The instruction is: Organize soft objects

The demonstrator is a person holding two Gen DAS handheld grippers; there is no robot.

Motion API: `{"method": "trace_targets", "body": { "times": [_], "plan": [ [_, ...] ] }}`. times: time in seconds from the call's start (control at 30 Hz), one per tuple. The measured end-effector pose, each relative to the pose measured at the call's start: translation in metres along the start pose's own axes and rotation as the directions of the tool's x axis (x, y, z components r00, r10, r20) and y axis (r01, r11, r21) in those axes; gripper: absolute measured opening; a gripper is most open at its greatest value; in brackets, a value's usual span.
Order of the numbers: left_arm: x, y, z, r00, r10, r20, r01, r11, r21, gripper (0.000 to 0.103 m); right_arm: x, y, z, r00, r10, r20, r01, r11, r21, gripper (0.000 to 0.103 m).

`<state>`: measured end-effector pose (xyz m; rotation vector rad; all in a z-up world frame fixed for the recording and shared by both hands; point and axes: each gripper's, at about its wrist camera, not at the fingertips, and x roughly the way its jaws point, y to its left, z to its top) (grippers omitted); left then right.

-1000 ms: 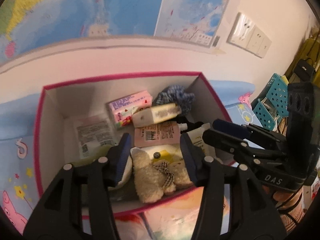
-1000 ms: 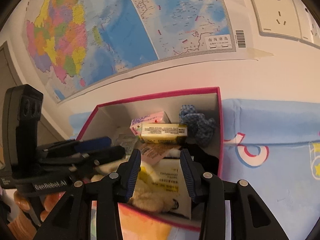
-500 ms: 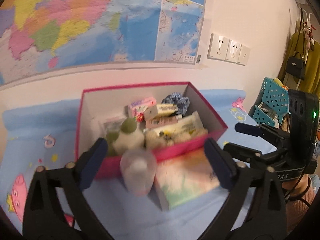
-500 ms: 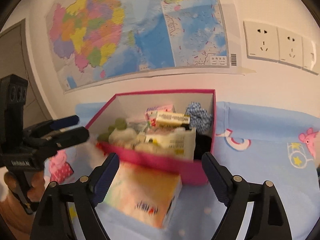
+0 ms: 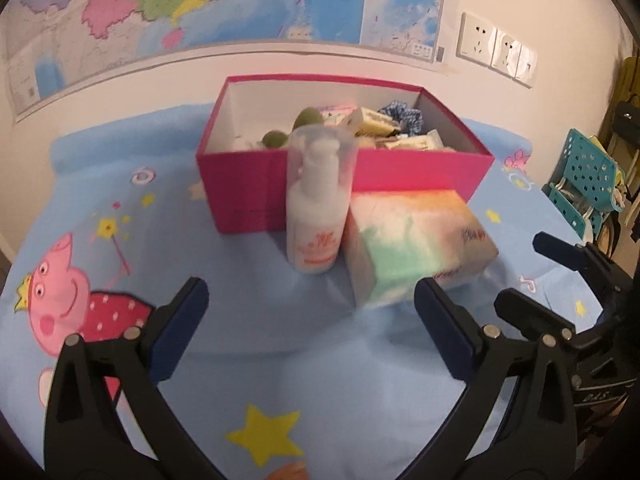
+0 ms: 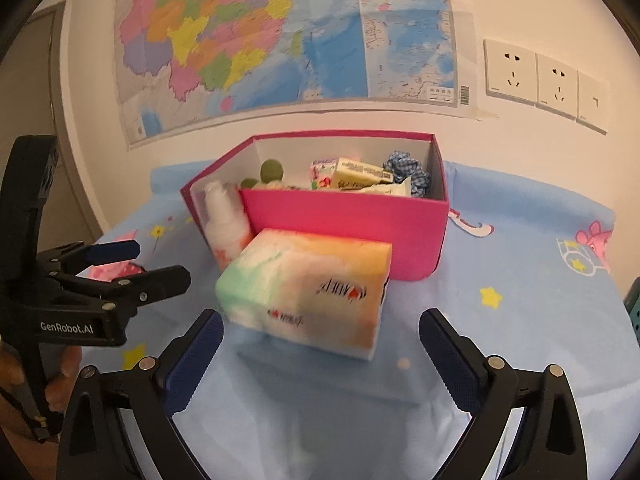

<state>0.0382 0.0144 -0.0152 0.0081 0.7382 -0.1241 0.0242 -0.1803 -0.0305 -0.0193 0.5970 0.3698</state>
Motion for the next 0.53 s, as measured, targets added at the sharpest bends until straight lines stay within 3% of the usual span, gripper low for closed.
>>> {"method": "trace_targets", "body": {
  "times": [0.53],
  "plan": [
    [-0.010,-0.004,-0.023,0.999,0.036,-0.020,-0.036,0.999,0.003,0.103,-0.006,0.012,-0.018,0.999,0.018,-0.034,-0.018,1.000,0.001,0.100]
  ]
}}
